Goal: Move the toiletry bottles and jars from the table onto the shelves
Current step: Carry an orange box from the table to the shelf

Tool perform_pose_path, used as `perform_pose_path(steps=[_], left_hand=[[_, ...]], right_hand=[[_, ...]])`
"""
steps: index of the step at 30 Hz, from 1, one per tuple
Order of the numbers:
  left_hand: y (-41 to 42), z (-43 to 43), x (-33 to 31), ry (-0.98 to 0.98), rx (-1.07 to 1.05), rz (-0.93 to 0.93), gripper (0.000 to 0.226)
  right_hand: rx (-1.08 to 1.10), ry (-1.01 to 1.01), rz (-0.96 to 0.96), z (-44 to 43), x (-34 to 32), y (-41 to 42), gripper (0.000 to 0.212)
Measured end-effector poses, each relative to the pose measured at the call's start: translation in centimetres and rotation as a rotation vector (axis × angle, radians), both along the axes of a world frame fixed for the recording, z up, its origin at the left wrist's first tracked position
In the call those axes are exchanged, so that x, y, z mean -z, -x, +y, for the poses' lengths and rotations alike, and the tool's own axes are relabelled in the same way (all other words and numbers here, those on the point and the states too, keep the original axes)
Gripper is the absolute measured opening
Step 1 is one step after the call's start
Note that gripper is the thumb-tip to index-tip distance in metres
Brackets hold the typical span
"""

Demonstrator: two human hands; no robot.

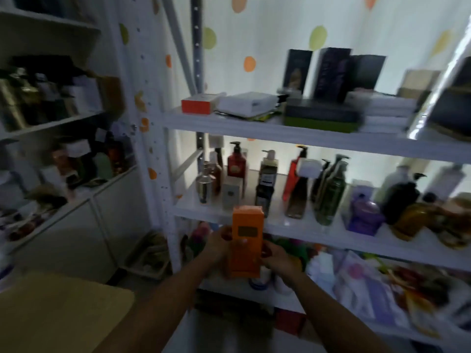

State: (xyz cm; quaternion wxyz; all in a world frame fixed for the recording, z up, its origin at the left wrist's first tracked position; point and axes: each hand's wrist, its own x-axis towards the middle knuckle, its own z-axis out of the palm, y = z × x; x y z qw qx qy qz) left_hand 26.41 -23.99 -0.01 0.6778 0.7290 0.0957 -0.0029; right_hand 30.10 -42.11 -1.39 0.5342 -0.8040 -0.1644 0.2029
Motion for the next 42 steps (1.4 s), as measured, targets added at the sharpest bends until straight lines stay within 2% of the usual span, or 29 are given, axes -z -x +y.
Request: perform_pose_path(steps=[2, 5, 8, 10, 13, 16, 19, 22, 25, 30, 37, 42], left_hand=[[-1.3, -5.8, -0.4, 0.021, 0.098, 0.008, 0.039], [-2.9, -14.1, -0.6, 0.019, 0.227, -0.022, 0.072], [-3.6, -22.0, -0.3, 0.028, 0.334, -0.006, 0.057], [-4.0, -26.9, -0.2, 0.003, 0.404, -0.008, 0.059], [-4.0, -33.4, -0.6, -0.019, 0.472, -0.027, 0.043], [-3.8, -38.8, -0.9, -0.068, 0.511, -0.048, 0.034], [-4.3, -43.2, -0.9, -0.09, 0.544, -0.078, 0.037], [-4.8, -47.6, -1.3, -0.08, 0.588, -0.097, 0.04], [-5.7, -52.0, -1.3, -0.087, 0.623, -0.128, 0.025], [-9.4, -59.8, 0.2, -0.113, 0.643, -0.115, 0.032], [-15.4, -71.4, -0.3, -0.127, 0.692, -0.191, 0.038], [-18.7, -77.2, -0.1, -0.155, 0.653, -0.225, 0.067]], right_hand=[[0.096, -0.013, 0.001, -6.3, 0.3, -0.1, 0.051], [0.232, -0.052, 0.013, -15.0, 0.4, 0.5, 0.047], [0.374, -0.057, 0.017, -22.7, 0.2, 1.7, 0.042], [0.452, -0.088, 0.015, -27.3, 0.4, 2.6, 0.044], [0.527, -0.144, -0.003, -33.0, 0.3, 4.0, 0.048], [0.591, -0.214, 0.022, -37.5, 0.6, 5.2, 0.044], [0.687, -0.231, 0.003, -40.8, 0.9, 6.0, 0.038], [0.801, -0.296, -0.006, -43.8, 1.0, 6.3, 0.046], [0.916, -0.284, -0.028, -47.3, 1.6, 5.6, 0.043], [1.012, -0.206, -0.043, -53.6, 1.3, 3.1, 0.035], [1.084, -0.075, -0.124, -63.7, -0.2, -1.9, 0.03], [1.152, -0.098, -0.171, -68.8, -0.1, -5.7, 0.019]])
